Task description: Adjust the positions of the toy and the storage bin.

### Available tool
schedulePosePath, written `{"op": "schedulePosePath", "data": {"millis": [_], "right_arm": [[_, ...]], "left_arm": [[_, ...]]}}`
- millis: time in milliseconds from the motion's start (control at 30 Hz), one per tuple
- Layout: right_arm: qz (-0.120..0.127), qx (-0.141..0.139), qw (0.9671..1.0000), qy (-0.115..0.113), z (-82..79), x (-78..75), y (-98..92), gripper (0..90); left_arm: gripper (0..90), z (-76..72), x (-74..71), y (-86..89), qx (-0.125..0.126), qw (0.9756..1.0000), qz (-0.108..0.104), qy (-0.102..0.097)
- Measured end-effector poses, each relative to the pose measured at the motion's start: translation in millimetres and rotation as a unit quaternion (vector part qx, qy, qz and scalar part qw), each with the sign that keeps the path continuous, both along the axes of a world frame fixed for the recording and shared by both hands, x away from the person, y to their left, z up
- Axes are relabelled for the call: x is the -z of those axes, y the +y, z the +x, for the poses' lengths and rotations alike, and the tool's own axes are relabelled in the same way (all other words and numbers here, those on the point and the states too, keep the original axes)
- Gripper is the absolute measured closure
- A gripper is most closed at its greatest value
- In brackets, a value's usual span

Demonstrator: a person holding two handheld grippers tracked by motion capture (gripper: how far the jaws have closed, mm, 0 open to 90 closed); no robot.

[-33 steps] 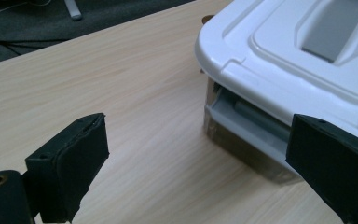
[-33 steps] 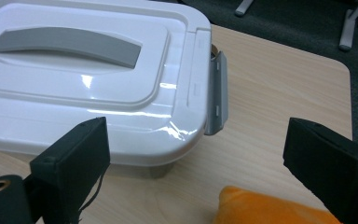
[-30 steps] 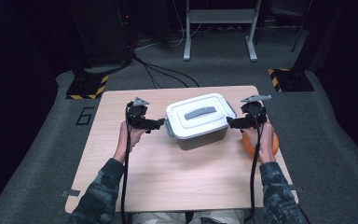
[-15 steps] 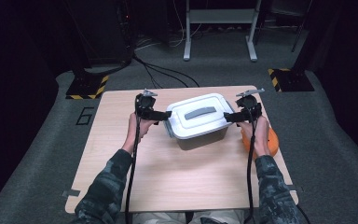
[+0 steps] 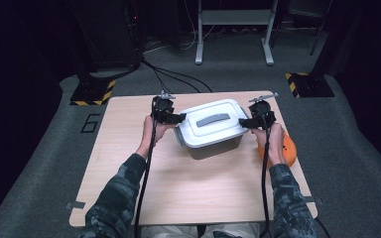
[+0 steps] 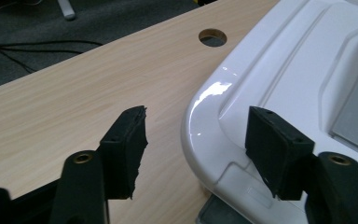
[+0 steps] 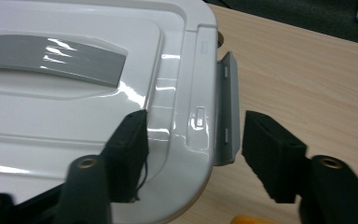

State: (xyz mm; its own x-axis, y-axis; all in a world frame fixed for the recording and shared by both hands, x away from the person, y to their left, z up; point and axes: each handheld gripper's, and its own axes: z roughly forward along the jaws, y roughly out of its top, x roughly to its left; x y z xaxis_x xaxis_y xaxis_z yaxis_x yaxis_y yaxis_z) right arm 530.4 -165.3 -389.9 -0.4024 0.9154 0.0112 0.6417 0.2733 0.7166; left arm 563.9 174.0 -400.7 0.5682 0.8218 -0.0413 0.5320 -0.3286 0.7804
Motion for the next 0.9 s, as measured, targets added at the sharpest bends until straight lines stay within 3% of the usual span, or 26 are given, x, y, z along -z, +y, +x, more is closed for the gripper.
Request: {"op": "schedulePosePath", "data": {"millis": [167,300,400,900], "right_arm": [[0.022,-0.01,0.9997,0.008,-0.8,0.4,-1.8,56.9],[0.027,-0.002,0.9996,0.007,-2.3,0.6,-5.4,64.7],[0.038,0.0,0.9992,0.009,-2.8,1.8,-7.8,64.8],[0.032,-0.004,0.9995,-0.001,-12.5,3.1,1.7,65.0]], "left_arm": [[54.1,-0.1,2.4,1.1,0.011,0.9997,-0.021,0.0],[57.9,-1.2,4.5,2.1,0.015,0.9993,-0.033,-0.003],[58.0,-2.3,4.9,2.4,0.013,0.9993,-0.033,-0.004],[58.0,-12.0,6.7,13.0,0.013,0.999,-0.041,-0.008]]}}
